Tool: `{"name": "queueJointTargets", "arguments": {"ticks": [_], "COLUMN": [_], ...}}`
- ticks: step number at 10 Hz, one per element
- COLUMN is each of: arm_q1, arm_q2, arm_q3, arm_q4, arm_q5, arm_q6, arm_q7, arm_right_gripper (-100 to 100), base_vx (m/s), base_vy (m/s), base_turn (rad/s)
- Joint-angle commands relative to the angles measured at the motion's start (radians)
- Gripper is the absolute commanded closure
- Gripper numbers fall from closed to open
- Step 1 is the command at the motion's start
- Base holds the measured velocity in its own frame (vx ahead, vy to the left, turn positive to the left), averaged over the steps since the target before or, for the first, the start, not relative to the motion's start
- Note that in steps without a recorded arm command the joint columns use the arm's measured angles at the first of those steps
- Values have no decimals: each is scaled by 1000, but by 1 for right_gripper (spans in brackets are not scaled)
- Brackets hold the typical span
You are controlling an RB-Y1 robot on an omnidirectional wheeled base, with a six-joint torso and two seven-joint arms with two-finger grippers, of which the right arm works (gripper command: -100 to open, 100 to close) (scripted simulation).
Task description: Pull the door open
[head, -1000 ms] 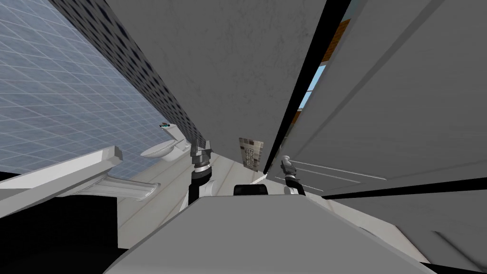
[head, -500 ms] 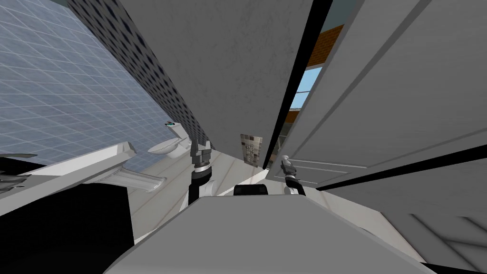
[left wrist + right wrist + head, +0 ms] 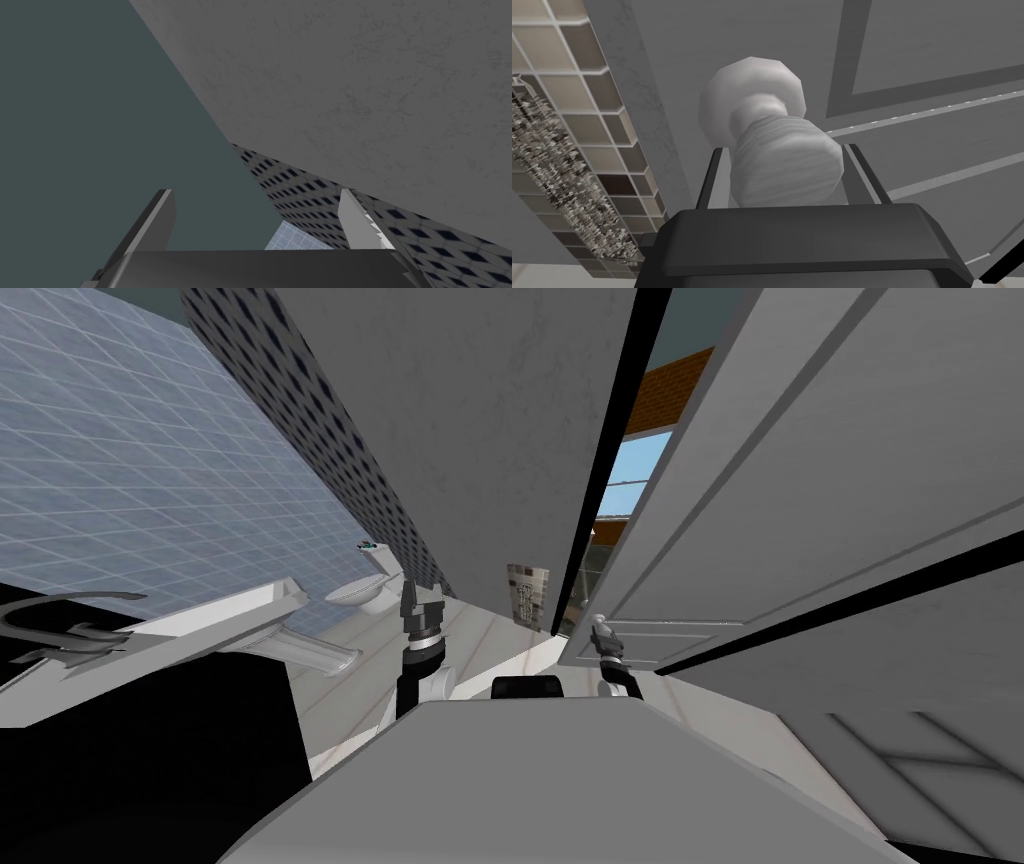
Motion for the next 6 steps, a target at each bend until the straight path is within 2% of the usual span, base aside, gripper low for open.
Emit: {"name": "queueJointTargets", "arguments": {"ticks": [1,6], "arm_q1": [-2,-4], "arm_q2": [-4,-7], "arm_q3": [-6,-5], "arm_q4": [5,9], "arm_q5": [-3,-4], "arm_q6": [-4,-4], "arm_q7": [1,-4], "arm_right_gripper": [100,100], "base_vx": [-172,-215], "base_vy": [26,-18], "base_turn": [-6,28]}}
